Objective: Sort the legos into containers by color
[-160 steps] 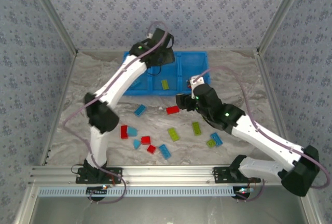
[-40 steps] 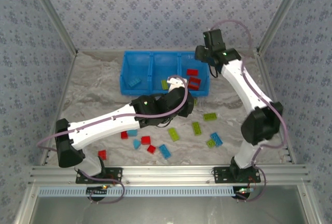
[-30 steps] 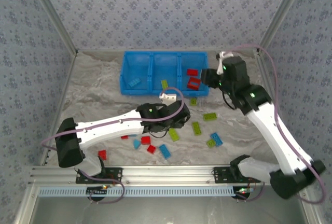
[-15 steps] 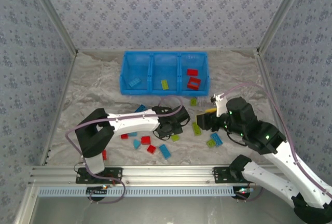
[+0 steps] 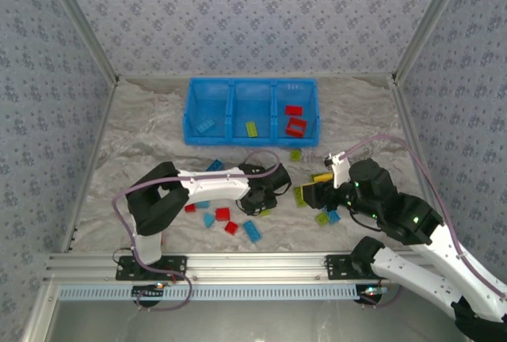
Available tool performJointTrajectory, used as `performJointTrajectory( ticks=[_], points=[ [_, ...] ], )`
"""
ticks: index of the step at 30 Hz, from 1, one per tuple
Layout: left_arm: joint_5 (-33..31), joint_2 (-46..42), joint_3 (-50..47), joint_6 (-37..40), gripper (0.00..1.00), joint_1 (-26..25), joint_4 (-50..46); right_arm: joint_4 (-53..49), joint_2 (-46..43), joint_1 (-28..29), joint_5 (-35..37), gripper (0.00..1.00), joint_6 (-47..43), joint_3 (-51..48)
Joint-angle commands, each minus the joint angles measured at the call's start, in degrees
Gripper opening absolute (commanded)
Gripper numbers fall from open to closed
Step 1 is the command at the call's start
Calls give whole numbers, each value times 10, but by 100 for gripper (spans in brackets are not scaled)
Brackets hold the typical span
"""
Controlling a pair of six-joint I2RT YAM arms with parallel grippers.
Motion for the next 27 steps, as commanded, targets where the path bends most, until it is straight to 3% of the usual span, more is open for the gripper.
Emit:
performJointTrajectory(
  ticks=[1,8,14,21,27],
  points=[
    [-17,11,11,1,31,2,26,4,-10,4,-18,56,-3,-4],
    [-105,-49,120,110,24,47,-89,46,14,14,-55,56,-53,35],
    [-100,-42,222,239,24,155,-109,152,137,128,78,55,-129,61],
    [-89,90,398,380,24,242,-107,314,272,187,231,57,-176,101],
    [-81,215,541,407,24,274,-102,347,321,192,286,58,-154,120]
  ],
)
